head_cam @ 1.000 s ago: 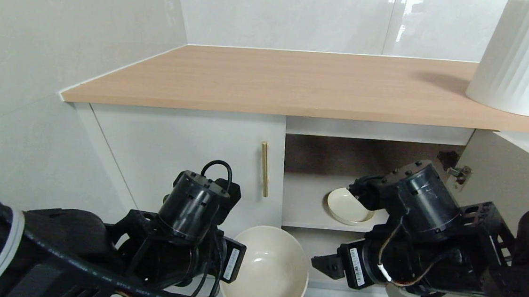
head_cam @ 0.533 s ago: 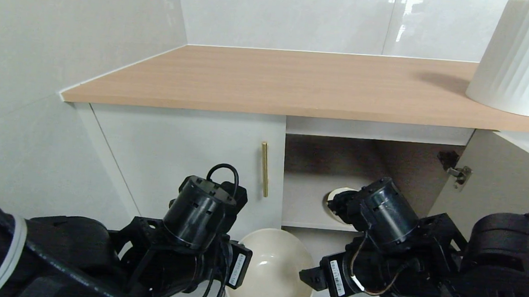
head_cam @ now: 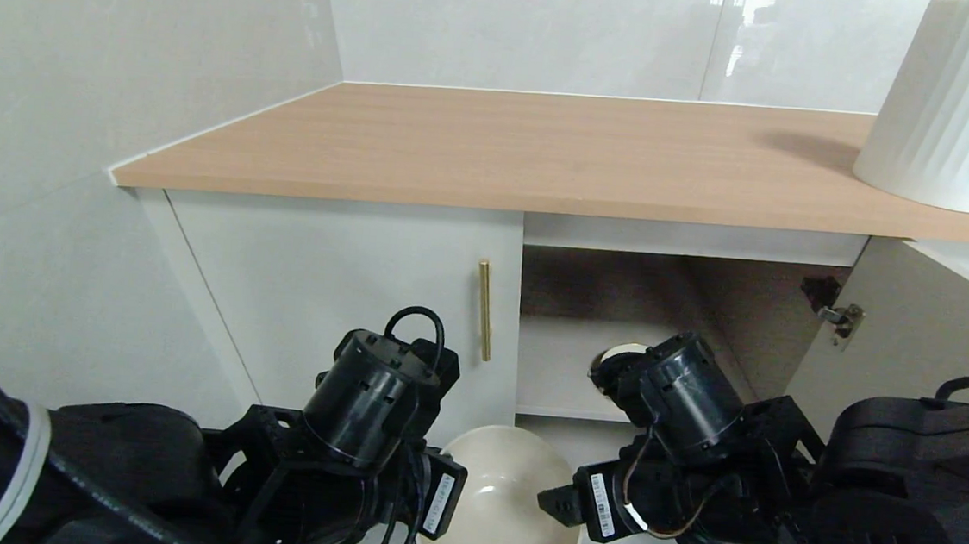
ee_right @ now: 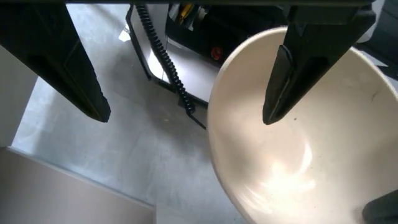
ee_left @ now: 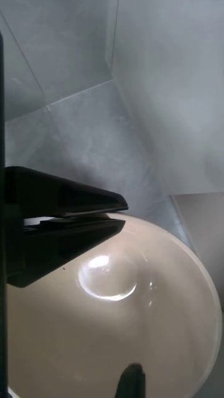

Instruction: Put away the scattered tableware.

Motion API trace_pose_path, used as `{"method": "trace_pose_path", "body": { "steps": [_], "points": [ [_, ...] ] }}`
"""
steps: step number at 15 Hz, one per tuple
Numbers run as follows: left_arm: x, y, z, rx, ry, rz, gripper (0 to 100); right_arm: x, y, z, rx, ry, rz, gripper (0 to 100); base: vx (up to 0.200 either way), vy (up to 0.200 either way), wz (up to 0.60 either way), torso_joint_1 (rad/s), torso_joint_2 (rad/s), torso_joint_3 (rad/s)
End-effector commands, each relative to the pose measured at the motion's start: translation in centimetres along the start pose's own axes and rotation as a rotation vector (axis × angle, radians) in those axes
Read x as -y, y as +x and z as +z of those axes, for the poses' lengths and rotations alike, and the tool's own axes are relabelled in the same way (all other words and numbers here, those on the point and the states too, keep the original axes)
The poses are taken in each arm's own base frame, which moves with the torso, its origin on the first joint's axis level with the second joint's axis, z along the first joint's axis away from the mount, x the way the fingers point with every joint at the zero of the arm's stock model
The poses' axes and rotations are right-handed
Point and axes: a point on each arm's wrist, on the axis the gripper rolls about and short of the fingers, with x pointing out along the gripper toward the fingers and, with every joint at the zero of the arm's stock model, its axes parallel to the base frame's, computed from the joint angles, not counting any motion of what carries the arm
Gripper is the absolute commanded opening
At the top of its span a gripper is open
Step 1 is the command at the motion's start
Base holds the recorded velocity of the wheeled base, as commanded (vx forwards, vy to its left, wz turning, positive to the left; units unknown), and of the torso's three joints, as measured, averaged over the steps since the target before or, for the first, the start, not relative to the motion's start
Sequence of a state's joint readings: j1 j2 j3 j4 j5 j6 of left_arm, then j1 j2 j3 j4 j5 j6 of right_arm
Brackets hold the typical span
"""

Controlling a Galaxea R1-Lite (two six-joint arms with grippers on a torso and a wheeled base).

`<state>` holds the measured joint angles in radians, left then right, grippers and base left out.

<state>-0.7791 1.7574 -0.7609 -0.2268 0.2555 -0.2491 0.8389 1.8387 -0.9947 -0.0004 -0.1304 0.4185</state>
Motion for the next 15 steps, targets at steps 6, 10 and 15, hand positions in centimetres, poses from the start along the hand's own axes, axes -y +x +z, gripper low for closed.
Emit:
{"method": "trace_pose_path", "body": {
  "steps": [6,10,15],
  "points": [
    [-0.01,0.02,-0.05,-0.001,0.001,0.002,0,-0.55,0.22,-0.44,-0.011,-0.016,0.011,0,0.0,0.0,0.0,0.0,0.0,0.0],
    [0.02,0.01,-0.1,-0.002,0.003,0.003,0,-0.53,0.18,-0.46,-0.011,-0.016,0.01,0,0.0,0.0,0.0,0.0,0.0,0.0],
    [-0.07,0.07,-0.19,-0.002,0.004,0.022,100,-0.51,0.34,-0.56,-0.017,-0.017,0.009,0,0.0,0.0,0.0,0.0,0.0,0.0]
  ]
}}
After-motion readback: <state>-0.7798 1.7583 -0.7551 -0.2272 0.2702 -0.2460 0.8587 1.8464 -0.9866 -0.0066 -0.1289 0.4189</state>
